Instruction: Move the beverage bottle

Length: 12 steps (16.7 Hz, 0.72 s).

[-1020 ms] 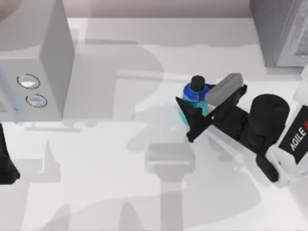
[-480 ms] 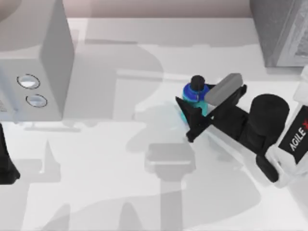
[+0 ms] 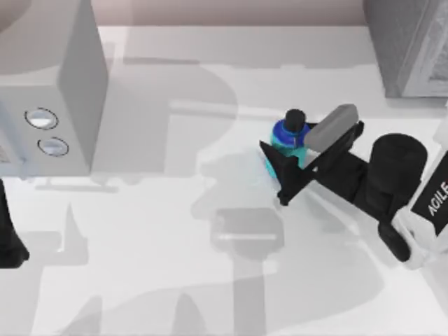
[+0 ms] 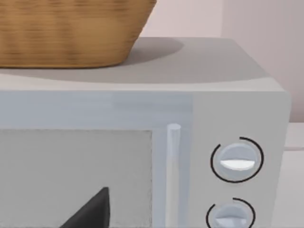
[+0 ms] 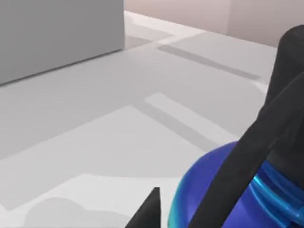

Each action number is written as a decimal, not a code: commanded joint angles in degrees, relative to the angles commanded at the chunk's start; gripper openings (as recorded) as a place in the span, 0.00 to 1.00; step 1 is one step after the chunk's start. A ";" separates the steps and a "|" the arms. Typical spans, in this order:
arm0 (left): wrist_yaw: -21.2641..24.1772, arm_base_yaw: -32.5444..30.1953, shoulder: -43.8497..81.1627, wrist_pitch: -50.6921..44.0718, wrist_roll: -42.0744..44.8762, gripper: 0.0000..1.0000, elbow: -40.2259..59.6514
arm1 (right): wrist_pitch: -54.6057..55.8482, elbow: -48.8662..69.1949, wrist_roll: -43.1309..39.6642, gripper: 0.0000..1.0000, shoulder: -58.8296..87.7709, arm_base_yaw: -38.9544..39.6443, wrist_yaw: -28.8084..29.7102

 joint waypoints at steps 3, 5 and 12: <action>0.00 0.00 0.00 0.00 0.00 1.00 0.00 | -3.54 -0.17 -2.41 0.00 -0.70 -7.27 -7.29; 0.00 0.00 0.00 0.00 0.00 1.00 0.00 | -7.00 -0.39 -4.82 0.00 -1.83 -14.81 -14.62; 0.00 0.00 0.00 0.00 0.00 1.00 0.00 | -21.74 -1.43 -15.38 0.00 -9.22 -47.07 -44.63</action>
